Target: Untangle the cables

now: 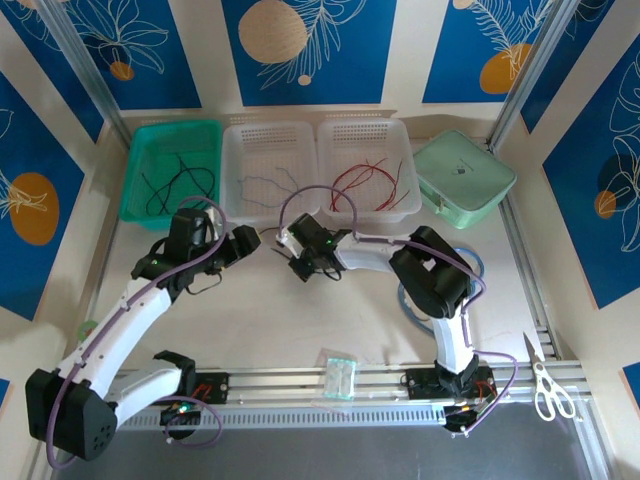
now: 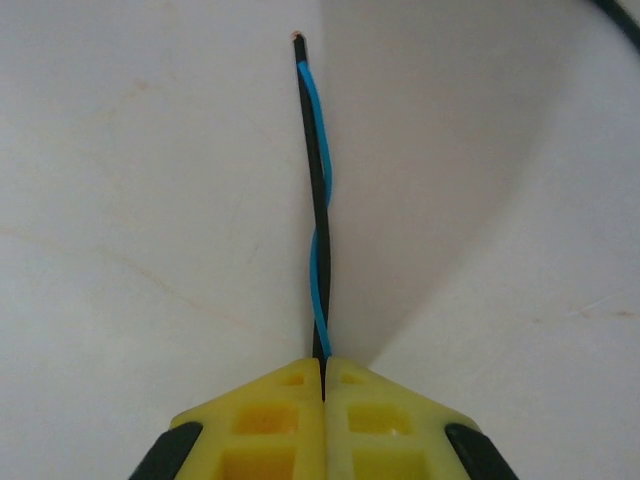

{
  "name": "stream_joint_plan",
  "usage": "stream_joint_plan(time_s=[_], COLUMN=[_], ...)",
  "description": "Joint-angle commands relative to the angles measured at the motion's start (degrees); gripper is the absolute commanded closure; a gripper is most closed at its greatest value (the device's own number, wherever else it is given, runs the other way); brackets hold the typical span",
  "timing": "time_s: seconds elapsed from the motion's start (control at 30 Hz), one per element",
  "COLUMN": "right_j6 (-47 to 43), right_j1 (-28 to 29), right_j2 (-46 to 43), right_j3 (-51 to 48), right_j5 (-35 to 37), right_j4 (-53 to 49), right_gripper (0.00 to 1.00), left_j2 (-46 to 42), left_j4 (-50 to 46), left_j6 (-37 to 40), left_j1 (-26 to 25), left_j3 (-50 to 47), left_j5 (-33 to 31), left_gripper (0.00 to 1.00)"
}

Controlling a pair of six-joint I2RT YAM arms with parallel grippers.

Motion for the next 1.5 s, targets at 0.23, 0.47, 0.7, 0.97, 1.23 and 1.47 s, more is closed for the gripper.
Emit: stream_joint_plan(time_s=[0.23,0.47,0.7,0.97,1.23,1.47], right_j6=[4.9,19.5,24.8,24.2,24.0,23.6], right_j1=[0.9,-4.3,-5.7,-4.7,-3.8,-3.8], right_j2=[-17.7,-30.4,-33.9,-35.0,-36.7,-37.9], right_j3=[-12.8,-27.3,-29.7,-28.6,-29.4,-30.1], right_j5=[-6.4,-16.0,-17.0,-17.3,-17.5,-18.2], right_j4=[4.6,22.5,28.5,27.1,26.6,27.0], right_gripper=[1.00,1.00,1.00,1.00,1.00,1.00], left_j2=[-1.0,1.1,5.6,9.5,13.9,15.3], left_j4=[-1.1,4.3,10.5,12.6,17.9,20.1], left_j6=[0.4,-2.0,-3.9,-2.2,-4.1,-4.8], left_j1=[0.2,-0.2,-3.8,-5.8,-5.8,-5.9], left_j3=[4.1,3.6,4.2,4.8,5.3,5.3], left_j5=[5.3,11.2,14.4,10.7,14.3,14.7], left_gripper=[0.18,0.36,0.49,0.60,0.61,0.68])
